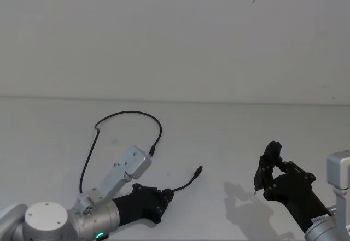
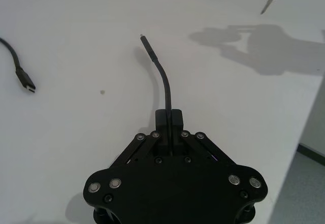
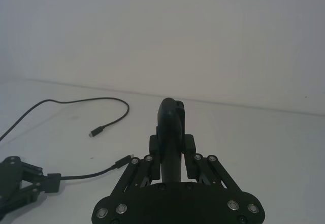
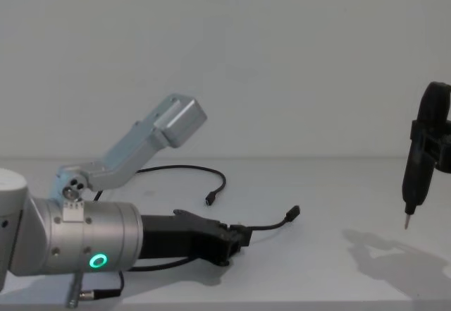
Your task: Pick up the data cable with the one hand.
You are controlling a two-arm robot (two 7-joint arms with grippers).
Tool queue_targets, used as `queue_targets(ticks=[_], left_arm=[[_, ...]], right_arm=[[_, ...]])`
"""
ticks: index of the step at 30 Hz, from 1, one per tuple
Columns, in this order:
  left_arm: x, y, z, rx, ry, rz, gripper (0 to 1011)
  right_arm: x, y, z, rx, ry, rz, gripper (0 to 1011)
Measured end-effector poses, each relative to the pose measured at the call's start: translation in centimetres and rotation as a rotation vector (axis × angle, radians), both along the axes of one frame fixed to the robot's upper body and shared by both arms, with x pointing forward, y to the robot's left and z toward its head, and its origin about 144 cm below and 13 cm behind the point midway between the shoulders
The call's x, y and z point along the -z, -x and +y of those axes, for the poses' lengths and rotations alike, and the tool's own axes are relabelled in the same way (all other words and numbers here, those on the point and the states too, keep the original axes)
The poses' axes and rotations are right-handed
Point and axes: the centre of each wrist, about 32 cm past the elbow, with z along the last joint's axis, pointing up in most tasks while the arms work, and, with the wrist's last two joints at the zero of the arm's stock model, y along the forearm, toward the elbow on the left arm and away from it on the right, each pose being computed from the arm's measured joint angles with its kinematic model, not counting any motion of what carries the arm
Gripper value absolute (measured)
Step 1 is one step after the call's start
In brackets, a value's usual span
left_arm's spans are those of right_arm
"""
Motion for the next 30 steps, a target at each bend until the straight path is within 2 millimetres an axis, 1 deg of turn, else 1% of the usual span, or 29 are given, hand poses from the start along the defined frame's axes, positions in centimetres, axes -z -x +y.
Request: queue_targets(ticks=[5,9,18,30], left_arm=[[-0.7,0.1,0.7,0.034,0.003,-0.023,43],[-1.5,0.4,1.7,0.08,-0.002,-0.045,43],[-2.9,1.6,3.7,0.169,-0.018,-0.073,43],[-3.6,2.9,5.0,0.207,-0.021,-0.095,43]], right_arm=[[0.0,0.0,0.0,0.0,0.0,0.0,269],[0.0,0.0,0.0,0.0,0.0,0.0,269],[0.0,0.0,0.0,0.0,0.0,0.0,269],[0.0,0.0,0.0,0.0,0.0,0.0,269]])
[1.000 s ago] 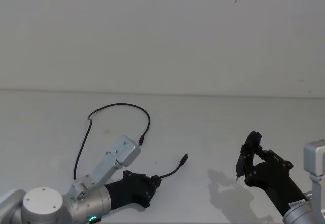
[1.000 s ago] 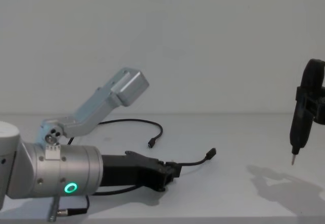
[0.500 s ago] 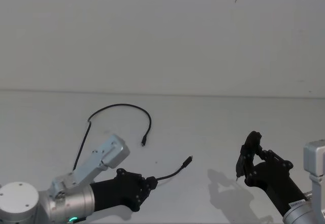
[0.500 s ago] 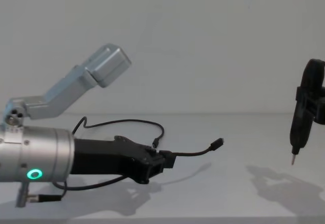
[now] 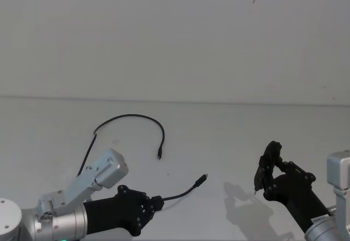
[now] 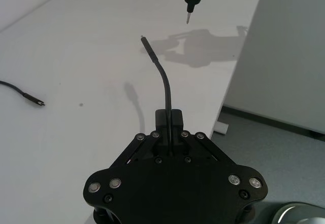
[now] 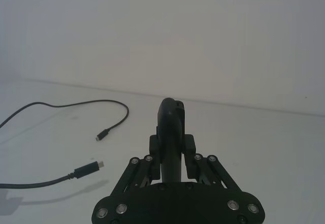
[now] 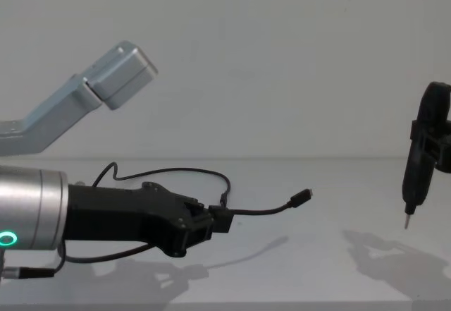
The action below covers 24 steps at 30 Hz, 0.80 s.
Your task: Pick up the data cable with the one hand.
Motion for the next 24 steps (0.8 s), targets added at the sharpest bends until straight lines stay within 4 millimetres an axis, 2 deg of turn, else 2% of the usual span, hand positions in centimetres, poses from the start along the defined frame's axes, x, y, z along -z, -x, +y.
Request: queue_targets(ticks=[13,24], left_arm=[[-0.2,0.7,0.5,-0.016,0.013,-0.019,43],[-0.3,0.9,0.6,-0.022,0.018,-0.026,43]], right_arm=[[-0.1,0.0,0.0,0.001,0.002,-0.01,269],[-1.4,-0.3,0.1,-0.052,-0.074,-0.035,269]])
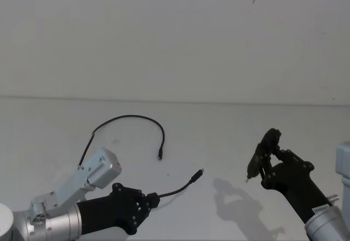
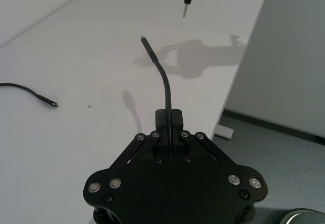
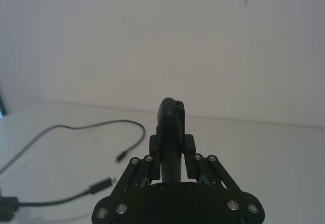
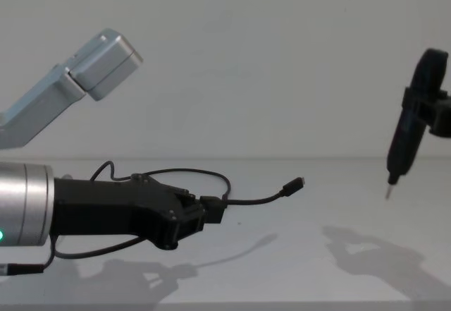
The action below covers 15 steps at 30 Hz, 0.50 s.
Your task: Pick up the data cable with the one hand.
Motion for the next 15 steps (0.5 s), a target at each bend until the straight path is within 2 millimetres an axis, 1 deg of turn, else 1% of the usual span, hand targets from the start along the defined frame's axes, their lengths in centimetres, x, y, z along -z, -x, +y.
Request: queue_targets(ticks=[7,15], left_arm=[[0.0,0.1,0.0,-0.001,0.001,-0.002,43],[-0.1,0.1,0.1,-0.002,0.002,-0.004,43]], right_arm=[[-1.2,-0.4,0.2,-0.067,-0.051,-0.016,269],[-2.1,-0.6,0.5,-0.124,-0.092,-0.024,269]])
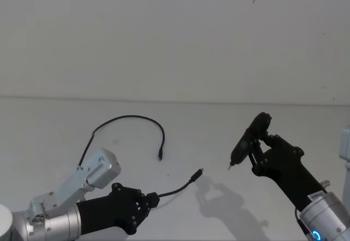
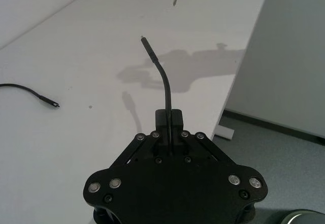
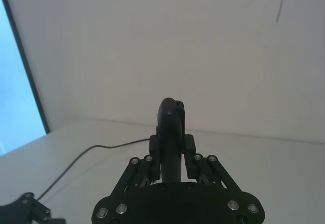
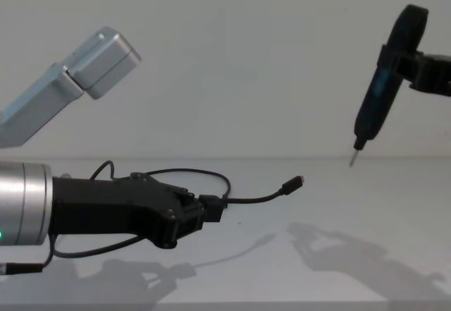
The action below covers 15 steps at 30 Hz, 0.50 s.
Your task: Pick up the data cable with the one hand.
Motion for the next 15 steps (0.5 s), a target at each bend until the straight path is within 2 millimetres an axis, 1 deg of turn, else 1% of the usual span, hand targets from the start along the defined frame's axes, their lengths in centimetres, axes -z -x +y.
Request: queue_targets(ticks=[8,15], left_arm=[[-0.01,0.02,0.02,-0.001,0.001,-0.001,43],[-0.01,0.04,0.03,-0.001,0.001,-0.001,43]], right_arm=[[-0.4,-0.14,0.31,-0.045,-0.02,-0.008,269],[-0.12,-0.44,0.46,-0.076,-0.021,-0.003,269]])
